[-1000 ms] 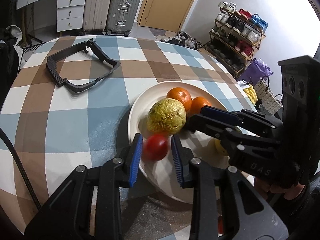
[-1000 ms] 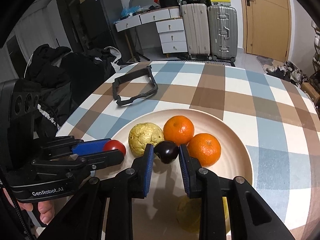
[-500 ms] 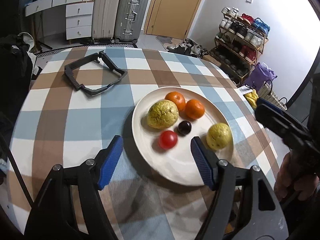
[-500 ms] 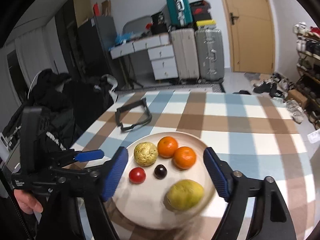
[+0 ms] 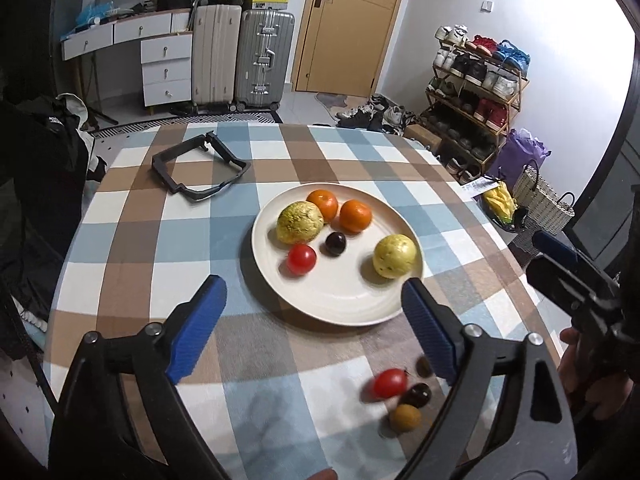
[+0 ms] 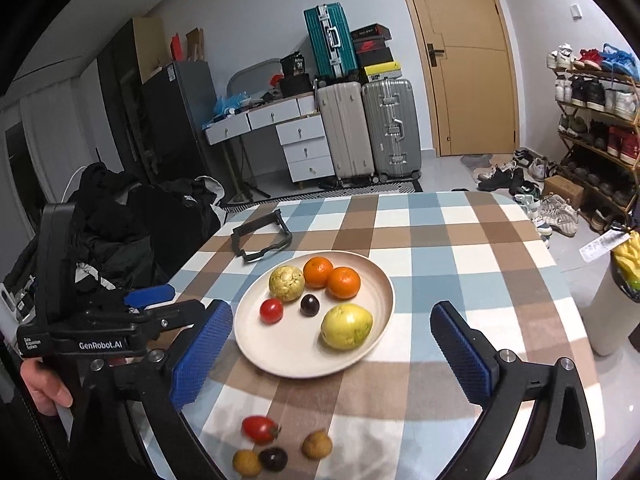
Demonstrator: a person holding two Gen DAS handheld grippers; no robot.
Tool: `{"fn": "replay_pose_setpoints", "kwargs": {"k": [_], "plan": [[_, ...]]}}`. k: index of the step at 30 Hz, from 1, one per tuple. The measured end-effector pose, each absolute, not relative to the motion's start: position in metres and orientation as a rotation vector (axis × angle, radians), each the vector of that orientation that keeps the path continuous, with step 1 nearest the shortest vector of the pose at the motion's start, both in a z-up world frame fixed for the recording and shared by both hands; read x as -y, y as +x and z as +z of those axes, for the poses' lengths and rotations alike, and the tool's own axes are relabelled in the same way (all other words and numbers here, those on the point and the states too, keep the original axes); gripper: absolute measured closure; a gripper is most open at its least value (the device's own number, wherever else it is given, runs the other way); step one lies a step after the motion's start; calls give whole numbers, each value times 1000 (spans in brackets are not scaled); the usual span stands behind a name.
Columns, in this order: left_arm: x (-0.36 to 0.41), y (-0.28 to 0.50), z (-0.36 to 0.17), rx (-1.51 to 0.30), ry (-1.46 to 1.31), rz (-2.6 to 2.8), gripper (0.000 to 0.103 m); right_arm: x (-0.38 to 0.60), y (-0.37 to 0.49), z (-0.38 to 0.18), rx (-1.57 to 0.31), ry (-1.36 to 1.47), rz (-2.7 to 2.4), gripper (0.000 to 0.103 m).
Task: Organize fruits
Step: 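Move both tools back toward the remaining loose fruits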
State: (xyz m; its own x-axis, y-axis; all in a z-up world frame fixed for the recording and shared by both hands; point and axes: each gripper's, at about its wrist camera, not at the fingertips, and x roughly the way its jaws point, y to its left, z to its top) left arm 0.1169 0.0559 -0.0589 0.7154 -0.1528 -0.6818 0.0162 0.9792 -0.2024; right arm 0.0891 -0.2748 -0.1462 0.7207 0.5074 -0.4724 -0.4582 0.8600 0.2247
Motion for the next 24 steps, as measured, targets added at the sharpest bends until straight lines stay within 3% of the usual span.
{"fn": "replay_pose_setpoints", "kwargs": {"k": [4,24], "plan": [[-43,94,-53,-754,-171,-103,2,281,66,-145,-531,89,527,0],[20,50,-133,-956,-101,-197,1,319,1,-197,-597,119,461,0]]}}
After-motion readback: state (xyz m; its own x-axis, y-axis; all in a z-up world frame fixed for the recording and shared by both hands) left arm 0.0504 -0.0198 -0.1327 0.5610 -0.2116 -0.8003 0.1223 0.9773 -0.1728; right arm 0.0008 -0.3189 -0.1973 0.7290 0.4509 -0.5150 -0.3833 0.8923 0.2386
